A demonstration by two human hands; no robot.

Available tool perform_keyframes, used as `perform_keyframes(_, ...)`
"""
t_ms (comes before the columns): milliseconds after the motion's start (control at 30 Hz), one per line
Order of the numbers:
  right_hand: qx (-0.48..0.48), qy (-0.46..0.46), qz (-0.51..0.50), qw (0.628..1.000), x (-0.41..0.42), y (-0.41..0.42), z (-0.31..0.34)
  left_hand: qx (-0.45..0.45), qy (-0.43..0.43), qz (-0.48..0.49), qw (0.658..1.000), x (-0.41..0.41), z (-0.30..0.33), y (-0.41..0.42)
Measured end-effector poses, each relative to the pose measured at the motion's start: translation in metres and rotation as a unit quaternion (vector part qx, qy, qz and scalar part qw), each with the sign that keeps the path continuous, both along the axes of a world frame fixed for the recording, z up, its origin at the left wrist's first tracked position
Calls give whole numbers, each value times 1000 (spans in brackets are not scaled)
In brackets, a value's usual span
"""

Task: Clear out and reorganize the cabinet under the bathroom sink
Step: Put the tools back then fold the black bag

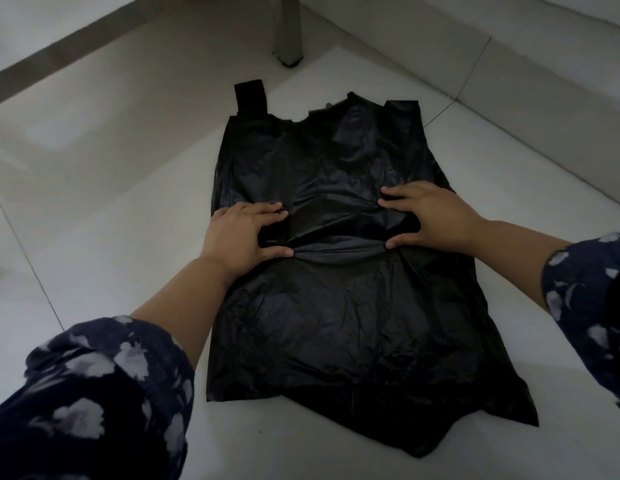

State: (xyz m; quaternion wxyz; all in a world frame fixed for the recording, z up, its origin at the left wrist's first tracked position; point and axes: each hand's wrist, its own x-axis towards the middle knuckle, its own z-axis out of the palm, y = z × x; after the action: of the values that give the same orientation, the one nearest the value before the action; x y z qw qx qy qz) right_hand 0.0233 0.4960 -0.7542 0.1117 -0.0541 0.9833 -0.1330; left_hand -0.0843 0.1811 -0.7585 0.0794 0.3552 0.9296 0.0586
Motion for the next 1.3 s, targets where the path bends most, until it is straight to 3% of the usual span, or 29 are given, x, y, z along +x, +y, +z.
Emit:
perform_keyframes(167, 28, 66, -9, 997, 20, -15, 6, 52, 40, -25, 998, 26, 4, -2)
perform_keyframes(300, 30, 21, -50, 998, 18, -17, 28, 22, -6, 49, 999, 31, 29, 0)
perform_keyframes(467, -150, 2, -127, 980, -6, 1, 107, 143, -106, 54, 983, 6, 101, -3)
perform_keyframes(567, -195, -13, -128, 972, -20, 13, 165, 222, -164, 73, 958, -8, 156, 1)
perform_keyframes(767, -330, 0, -82, 940, -25, 35, 258, 311, -174, 57, 933, -25, 235, 7)
perform_keyframes(933, -224, -42, -78, 971, -24, 39, 274, 273, -163, 48, 947, -25, 258, 10)
perform_keyframes(1100, -282, -96, -118, 947, -14, 36, 267, 271, -215, 78, 935, -20, 249, 6)
perform_keyframes(1300, -246, -83, -136, 956, -6, 32, 236, 230, -213, 106, 944, -20, 217, 5)
